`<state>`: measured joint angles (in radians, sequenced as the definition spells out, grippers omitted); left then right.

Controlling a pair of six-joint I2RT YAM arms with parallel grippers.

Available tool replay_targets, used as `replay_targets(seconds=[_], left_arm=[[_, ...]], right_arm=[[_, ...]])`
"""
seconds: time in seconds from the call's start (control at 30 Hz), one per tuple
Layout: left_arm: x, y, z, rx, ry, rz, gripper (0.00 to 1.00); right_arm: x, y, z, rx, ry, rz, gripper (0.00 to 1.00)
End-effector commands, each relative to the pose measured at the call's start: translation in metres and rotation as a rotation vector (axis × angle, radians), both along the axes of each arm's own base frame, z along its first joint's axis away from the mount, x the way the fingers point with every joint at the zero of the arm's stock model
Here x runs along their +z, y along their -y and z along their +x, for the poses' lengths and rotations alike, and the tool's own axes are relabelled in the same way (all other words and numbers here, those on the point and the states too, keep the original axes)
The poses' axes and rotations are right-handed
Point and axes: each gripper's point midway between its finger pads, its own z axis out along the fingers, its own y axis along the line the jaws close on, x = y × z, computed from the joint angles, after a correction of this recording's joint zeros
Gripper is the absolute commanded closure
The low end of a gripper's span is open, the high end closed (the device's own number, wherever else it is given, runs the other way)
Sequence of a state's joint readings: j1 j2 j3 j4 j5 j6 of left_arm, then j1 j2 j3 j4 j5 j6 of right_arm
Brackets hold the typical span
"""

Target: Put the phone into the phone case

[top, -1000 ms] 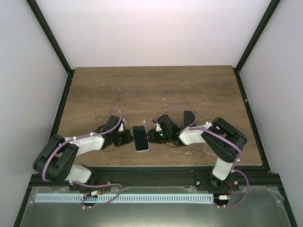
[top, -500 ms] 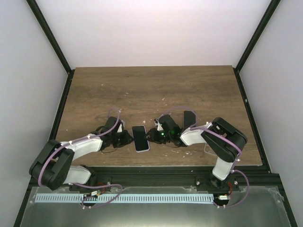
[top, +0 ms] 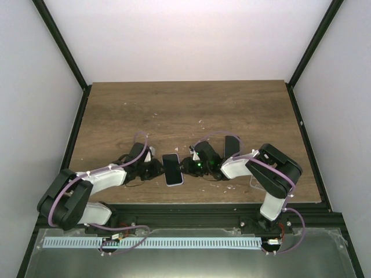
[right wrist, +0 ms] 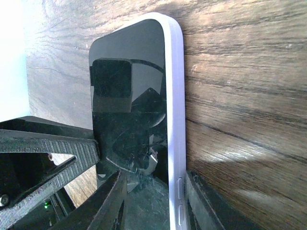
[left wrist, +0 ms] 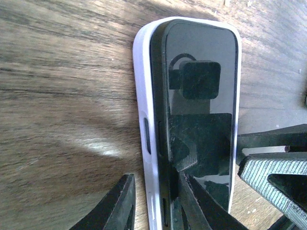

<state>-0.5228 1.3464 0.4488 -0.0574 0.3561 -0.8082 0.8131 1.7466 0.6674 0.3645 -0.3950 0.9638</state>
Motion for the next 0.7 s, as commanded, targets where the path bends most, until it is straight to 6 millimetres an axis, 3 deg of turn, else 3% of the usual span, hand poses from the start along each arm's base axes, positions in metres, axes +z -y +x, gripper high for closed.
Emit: replay_targets(seconds=[0.0, 0.13, 0.33, 0.53, 0.67], left_arm=[[-0.009, 0.004, -0.003, -0.017, -0.012, -0.012, 0.74], [-0.026, -0.009, -0.011, -0.015, -0.048, 0.065, 0.87], [-0.042, -0.019, -0.027, -0.011, -0.089, 0.088, 0.97], [-0.041, -0.017, -0.035, -0.017, -0.101, 0.054, 0.97], [-0.036, -0.018, -0.034, -0.02, -0.097, 0.06, 0.91]], right_arm=[[-0.001, -0.005, 0.0, 0.007, -0.003, 0.017, 0.66], [0.008, -0.012, -0.001, 0.028, 0.011, 0.067, 0.64], [0.041, -0.028, -0.006, 0.103, 0.051, 0.207, 0.62], [0.07, -0.035, -0.011, 0.148, 0.094, 0.312, 0.61], [0.077, -0.035, -0.013, 0.16, 0.104, 0.337, 0.61]])
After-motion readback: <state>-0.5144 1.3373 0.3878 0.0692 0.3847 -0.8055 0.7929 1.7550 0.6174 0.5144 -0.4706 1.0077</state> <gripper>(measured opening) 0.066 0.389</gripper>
